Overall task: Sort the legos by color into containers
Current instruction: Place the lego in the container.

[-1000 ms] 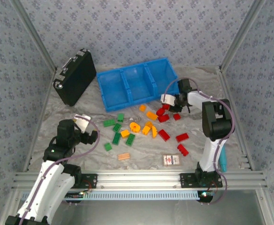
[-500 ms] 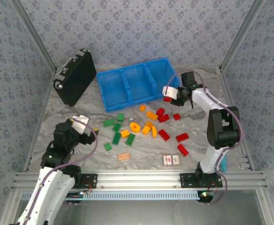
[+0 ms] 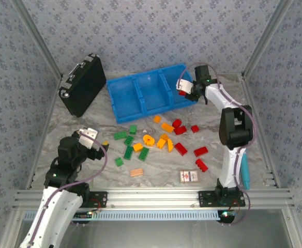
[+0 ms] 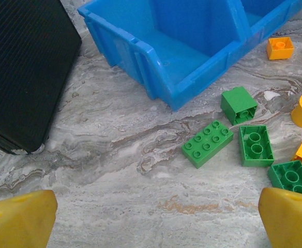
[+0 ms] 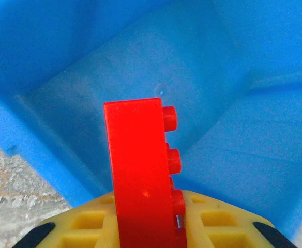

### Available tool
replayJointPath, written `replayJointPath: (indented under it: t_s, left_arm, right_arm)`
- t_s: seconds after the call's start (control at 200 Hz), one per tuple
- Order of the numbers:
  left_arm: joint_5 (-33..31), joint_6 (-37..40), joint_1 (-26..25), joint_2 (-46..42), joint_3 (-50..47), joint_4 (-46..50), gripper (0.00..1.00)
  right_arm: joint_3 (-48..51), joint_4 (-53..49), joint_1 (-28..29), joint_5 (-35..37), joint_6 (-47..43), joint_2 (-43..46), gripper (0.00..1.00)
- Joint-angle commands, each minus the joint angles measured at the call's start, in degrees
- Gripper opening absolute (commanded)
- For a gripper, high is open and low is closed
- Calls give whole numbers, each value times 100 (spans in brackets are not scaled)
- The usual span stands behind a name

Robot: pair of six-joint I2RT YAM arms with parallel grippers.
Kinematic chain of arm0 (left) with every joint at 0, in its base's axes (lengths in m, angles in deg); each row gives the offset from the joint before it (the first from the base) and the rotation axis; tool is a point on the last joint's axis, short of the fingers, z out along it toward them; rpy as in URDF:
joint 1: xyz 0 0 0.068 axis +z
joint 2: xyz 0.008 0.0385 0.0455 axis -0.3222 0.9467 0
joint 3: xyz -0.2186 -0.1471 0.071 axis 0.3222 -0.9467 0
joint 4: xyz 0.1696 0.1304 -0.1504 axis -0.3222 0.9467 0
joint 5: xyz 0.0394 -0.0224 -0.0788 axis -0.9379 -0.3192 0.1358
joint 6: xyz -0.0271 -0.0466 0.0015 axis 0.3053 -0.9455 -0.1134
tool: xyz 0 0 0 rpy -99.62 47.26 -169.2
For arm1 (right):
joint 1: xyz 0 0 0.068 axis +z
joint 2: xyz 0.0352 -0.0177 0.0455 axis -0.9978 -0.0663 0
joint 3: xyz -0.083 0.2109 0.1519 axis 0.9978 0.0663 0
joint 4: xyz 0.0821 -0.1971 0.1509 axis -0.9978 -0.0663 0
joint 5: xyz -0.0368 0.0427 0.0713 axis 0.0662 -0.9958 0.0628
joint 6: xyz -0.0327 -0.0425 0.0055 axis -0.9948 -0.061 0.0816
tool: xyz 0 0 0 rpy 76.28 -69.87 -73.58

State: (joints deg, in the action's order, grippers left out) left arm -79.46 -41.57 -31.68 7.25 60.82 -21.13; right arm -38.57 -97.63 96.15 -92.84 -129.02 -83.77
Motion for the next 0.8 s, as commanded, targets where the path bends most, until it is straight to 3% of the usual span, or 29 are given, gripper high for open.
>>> replayJointPath:
  t_s: [0.0, 0.255, 0.32, 0.385, 0.61, 0.795]
  left_arm:
    - [199, 98, -22, -111, 22, -115, 100]
    - [192, 116, -27, -185, 5, -117, 100]
    - [209, 116, -23, -202, 7, -115, 100]
    - [219, 114, -21, -228, 4, -120, 100]
    - [323, 99, -30, -255, 1, -111, 100]
    - [342, 108, -45, -286, 2, -124, 100]
  right_arm:
    - [-270, 99, 152, 381, 225, -325, 29]
    - [-595, 45, 226, 419, 270, -592, 45]
    - [-581, 71, 226, 488, 273, -540, 61]
    - [-485, 89, 226, 484, 265, -410, 65]
    - [251, 191, 261, 554, 335, 390, 67]
    - [1313, 156, 270, 798, 1318, 1451, 67]
